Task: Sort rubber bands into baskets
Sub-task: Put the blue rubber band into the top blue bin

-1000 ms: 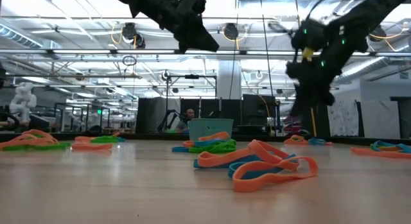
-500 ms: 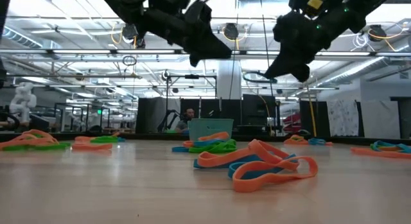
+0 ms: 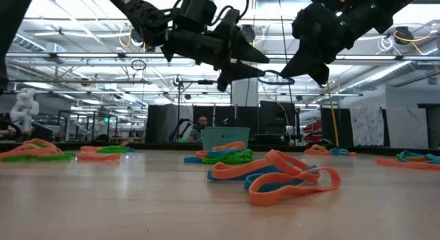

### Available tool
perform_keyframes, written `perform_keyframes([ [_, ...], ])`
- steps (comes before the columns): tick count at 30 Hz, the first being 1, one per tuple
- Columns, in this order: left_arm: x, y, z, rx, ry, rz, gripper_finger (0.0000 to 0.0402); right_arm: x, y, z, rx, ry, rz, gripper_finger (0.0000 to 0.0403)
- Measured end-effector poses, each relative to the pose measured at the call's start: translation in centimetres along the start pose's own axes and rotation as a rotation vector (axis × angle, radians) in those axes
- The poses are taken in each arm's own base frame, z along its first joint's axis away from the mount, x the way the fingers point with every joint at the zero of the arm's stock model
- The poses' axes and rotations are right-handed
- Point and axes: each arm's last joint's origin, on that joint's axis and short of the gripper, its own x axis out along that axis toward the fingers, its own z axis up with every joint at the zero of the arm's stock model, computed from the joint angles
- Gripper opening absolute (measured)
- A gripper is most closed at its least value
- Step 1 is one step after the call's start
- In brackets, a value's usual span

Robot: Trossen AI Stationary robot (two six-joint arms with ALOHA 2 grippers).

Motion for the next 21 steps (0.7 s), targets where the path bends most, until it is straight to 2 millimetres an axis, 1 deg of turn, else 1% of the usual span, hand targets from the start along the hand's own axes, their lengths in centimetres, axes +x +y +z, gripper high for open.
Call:
perform_keyframes([
  [2, 0.17, 0.03, 0.09, -0.023, -0.021, -0.024, 0.0197, 0.0, -0.01, 0.0, 0.0, -0.001, -0.002, 0.0],
  [5, 0.22, -0.07, 0.24, -0.034, -0.036, -0.038, 0.0209, 0.0, -0.02, 0.01, -0.001, -0.003, -0.006, 0.0],
  [12, 0.41, -0.38, -0.07, -0.037, -0.019, -0.039, 0.021, -0.01, -0.11, 0.28, -0.003, -0.039, -0.041, 0.0],
  [17, 0.47, -0.52, -0.17, -0.03, -0.014, -0.041, 0.021, -0.03, 0.02, 0.65, -0.005, -0.077, -0.027, 0.0],
  [21, 0.45, -0.48, -0.13, -0.028, -0.016, -0.041, 0.021, -0.02, -0.01, 0.58, -0.004, -0.07, -0.03, 0.0],
])
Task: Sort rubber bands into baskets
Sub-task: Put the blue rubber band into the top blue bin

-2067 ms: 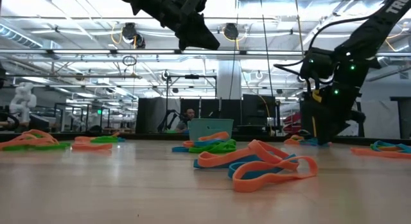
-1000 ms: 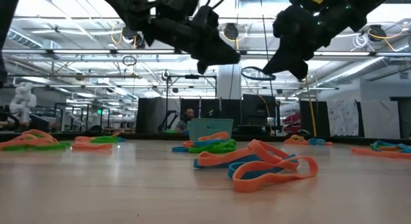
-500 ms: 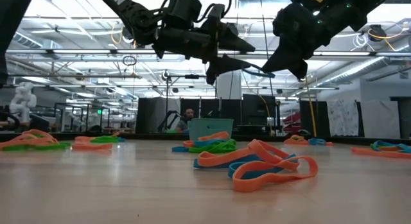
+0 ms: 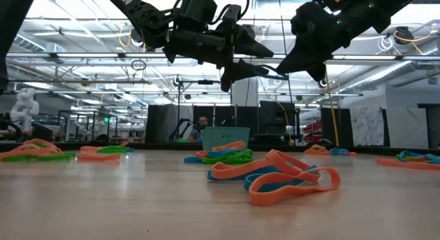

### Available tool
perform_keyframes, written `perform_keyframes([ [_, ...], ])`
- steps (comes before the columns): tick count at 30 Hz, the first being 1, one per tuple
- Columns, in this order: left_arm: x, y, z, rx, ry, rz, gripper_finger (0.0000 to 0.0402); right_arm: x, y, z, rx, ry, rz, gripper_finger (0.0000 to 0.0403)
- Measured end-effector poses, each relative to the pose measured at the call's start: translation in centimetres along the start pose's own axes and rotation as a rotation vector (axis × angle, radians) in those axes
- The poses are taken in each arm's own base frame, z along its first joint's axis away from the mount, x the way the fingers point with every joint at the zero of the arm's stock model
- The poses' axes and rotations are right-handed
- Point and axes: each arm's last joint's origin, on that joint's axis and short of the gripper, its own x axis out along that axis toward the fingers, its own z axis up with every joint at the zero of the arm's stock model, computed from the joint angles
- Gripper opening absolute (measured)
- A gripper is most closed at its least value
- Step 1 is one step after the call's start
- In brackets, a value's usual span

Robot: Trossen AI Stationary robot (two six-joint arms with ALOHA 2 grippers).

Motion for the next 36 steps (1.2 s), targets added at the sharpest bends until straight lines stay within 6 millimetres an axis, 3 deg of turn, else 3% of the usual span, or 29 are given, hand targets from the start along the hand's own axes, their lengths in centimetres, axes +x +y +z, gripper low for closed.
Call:
perform_keyframes([
  [7, 0.01, -0.02, -0.02, 0.014, 0.001, 0.0, 0.0191, 0.0, 0.0, 0.01, 0.003, -0.001, 0.001, 0.0],
  [19, -0.06, 0.17, -0.06, 0.037, 0.01, 0.004, 0.0015, 0.0, 0.01, 0.02, 0.004, -0.003, 0.001, 0.0],
  [30, -0.06, 0.19, -0.01, 0.049, 0.004, 0.011, 0.0004, 0.0, 0.0, 0.03, -0.009, -0.002, 0.001, 0.0002],
  [36, -0.08, 0.23, 0.01, 0.049, 0.003, 0.013, 0.0003, -0.19, 0.03, 0.08, -0.025, -0.006, 0.003, 0.0046],
])
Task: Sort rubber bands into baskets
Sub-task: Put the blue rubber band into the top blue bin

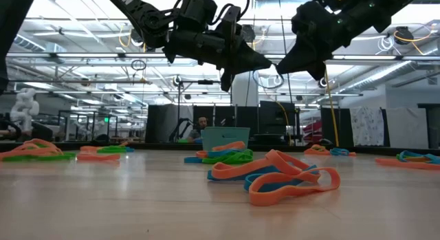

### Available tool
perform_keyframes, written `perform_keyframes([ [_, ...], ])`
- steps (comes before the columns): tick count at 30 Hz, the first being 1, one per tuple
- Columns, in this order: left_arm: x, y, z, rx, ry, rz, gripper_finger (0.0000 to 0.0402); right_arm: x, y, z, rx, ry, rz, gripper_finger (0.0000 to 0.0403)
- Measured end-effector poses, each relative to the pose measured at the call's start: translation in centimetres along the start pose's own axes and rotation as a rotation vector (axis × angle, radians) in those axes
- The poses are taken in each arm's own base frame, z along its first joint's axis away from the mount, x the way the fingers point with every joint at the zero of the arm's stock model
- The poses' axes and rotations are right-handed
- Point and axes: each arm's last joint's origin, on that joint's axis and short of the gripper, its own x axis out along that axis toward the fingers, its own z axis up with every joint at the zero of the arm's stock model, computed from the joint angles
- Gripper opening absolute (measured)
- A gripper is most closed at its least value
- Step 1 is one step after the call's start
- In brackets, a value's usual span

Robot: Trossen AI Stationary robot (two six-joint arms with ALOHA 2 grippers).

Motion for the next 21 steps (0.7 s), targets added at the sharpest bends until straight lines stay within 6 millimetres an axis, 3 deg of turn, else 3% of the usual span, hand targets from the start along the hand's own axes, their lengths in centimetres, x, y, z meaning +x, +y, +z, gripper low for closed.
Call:
perform_keyframes([
  [10, -1.4, 2.3, 0.4, 0.028, 0.039, 0.131, 0.0002, -3.2, 0.0, 0.2, -0.026, -0.017, -0.017, 0.0149],
  [15, -2.3, 3.8, 0.0, 0.063, 0.102, 0.304, 0.0001, -4.5, -0.5, -0.2, 0.006, -0.012, -0.134, 0.0159],
  [21, -2.9, 5.0, -1.3, 0.097, 0.221, 0.526, 0.0001, -4.4, -0.6, -0.3, 0.022, -0.005, -0.172, 0.016],
])
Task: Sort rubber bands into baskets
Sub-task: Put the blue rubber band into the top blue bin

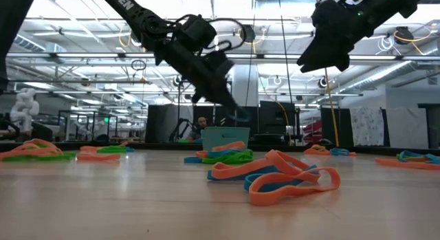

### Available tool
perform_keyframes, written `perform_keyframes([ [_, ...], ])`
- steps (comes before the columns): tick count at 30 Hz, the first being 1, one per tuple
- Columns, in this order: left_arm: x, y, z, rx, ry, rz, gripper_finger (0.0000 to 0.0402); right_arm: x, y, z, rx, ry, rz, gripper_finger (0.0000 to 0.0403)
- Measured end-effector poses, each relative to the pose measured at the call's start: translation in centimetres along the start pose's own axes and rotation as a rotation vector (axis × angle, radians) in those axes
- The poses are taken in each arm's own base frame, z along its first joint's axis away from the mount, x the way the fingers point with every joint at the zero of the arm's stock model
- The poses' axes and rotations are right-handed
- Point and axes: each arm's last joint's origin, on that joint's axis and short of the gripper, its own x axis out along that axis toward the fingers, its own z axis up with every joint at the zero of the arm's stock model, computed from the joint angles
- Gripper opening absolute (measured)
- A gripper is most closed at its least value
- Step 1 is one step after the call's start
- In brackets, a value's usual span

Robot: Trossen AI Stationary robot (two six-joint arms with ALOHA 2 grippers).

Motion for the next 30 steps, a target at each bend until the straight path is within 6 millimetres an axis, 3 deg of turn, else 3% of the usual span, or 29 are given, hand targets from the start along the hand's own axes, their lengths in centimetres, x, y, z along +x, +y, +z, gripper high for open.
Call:
perform_keyframes([
  [15, 0.01, 0.3, -0.36, 0.01, 0.027, 0.097, 0.0009, 0.62, 0.06, -0.14, 0.015, 0.019, -0.006, 0.016],
  [24, 0.0, 0.34, -0.44, 0.011, 0.035, 0.102, 0.0094, 0.63, 0.08, -0.14, 0.016, 0.021, -0.002, 0.016],
  [30, -0.05, 0.34, -0.41, 0.012, 0.036, 0.102, 0.0106, 0.63, 0.08, -0.15, 0.023, 0.022, -0.001, 0.016],
])
